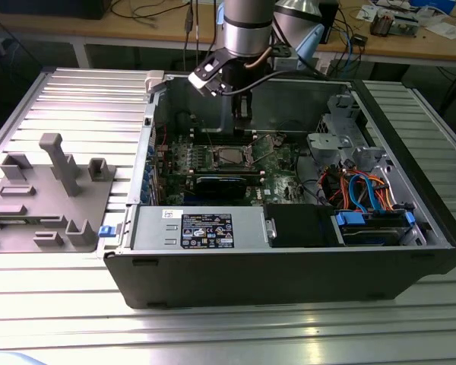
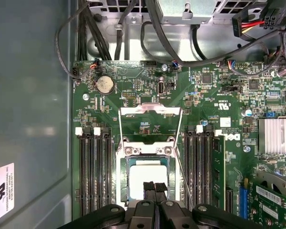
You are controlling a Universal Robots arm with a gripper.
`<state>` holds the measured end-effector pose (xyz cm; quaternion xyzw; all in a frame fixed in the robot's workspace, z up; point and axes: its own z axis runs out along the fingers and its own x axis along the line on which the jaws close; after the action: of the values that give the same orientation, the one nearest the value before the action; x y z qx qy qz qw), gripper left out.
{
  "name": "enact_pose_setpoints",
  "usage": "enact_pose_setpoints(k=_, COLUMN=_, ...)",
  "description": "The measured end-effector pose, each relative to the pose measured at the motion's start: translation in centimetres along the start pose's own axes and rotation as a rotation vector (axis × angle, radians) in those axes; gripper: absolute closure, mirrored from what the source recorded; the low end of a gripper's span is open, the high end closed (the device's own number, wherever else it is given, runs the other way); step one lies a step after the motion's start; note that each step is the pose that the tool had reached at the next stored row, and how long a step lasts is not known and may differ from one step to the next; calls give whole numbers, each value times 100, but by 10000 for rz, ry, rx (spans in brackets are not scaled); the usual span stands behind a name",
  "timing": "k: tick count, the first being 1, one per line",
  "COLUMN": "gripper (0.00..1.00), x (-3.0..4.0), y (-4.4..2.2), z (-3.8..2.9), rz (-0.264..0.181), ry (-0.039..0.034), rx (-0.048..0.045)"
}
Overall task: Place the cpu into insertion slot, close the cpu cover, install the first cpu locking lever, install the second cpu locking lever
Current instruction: 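Close the cpu cover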
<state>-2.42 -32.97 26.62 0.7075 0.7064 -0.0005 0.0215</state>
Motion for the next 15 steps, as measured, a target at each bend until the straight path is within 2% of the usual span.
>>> enact_pose_setpoints(k=6, gripper=89, x=-1, y=1, z=-30, rz=-1, ry=1, rx=-1)
enact_pose_setpoints(k=9, gripper=89, x=-1, y=5, z=-32, rz=-3, ry=-42, rx=30)
enact_pose_setpoints(k=11, gripper=89, x=-1, y=14, z=-32, rz=-6, ry=-75, rx=91)
enact_pose_setpoints(k=15, gripper=89, x=-1, y=15, z=-31, rz=-6, ry=-75, rx=91)
